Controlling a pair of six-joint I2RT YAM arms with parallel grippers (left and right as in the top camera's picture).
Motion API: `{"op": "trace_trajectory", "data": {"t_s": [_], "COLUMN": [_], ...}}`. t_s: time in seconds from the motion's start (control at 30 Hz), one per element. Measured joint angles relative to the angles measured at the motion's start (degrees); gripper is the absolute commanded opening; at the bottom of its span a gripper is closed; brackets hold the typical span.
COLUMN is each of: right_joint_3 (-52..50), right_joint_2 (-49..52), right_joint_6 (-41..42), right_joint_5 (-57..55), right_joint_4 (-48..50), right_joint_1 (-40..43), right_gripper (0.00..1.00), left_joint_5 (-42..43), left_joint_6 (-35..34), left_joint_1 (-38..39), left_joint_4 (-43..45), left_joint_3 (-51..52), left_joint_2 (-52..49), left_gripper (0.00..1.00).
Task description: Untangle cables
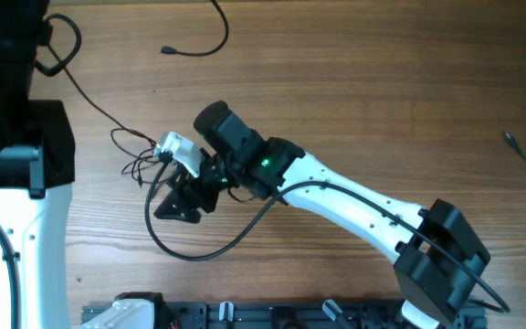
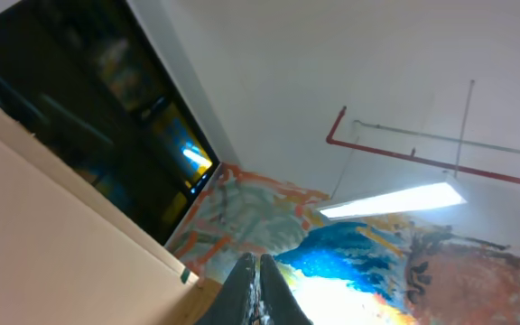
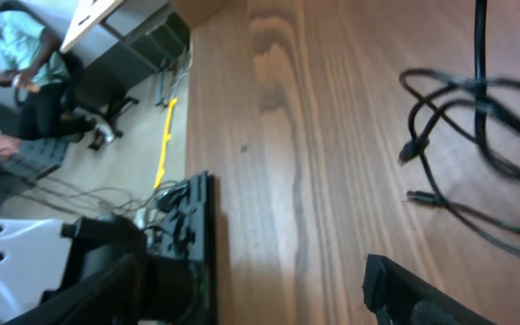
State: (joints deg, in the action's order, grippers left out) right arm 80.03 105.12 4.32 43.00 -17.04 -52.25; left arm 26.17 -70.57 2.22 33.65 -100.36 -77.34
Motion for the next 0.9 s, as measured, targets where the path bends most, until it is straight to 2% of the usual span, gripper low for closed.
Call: {"op": "trace_trajectory", "data": {"t_s": [0.27, 0.7, 0.9], "right_joint_3": [0.0, 0.0, 0.0], "right_joint_2": [0.0, 0.1, 3.3], "right_joint_6": [0.2, 0.2, 1.1], "right_joint_5": [-2.6, -6.0, -6.5], "right_joint_4": [6.4, 7.1, 7.3], "right_joint_1": [0.0, -0.5, -0.5], "right_gripper": [0.77, 0.75, 0.75], "left_joint_5": [0.0, -1.0, -1.4], "left_joint_6": [-1.7, -3.5, -3.5], "left_joint_1": [0.0, 0.0, 0.0], "left_joint_4": [2.7, 3.2, 3.3], "left_joint_3": [0.0, 0.0, -2.2], "left_joint_2": [0.0, 2.1, 2.9], "left_gripper": [0.04, 0.04, 0.04]}}
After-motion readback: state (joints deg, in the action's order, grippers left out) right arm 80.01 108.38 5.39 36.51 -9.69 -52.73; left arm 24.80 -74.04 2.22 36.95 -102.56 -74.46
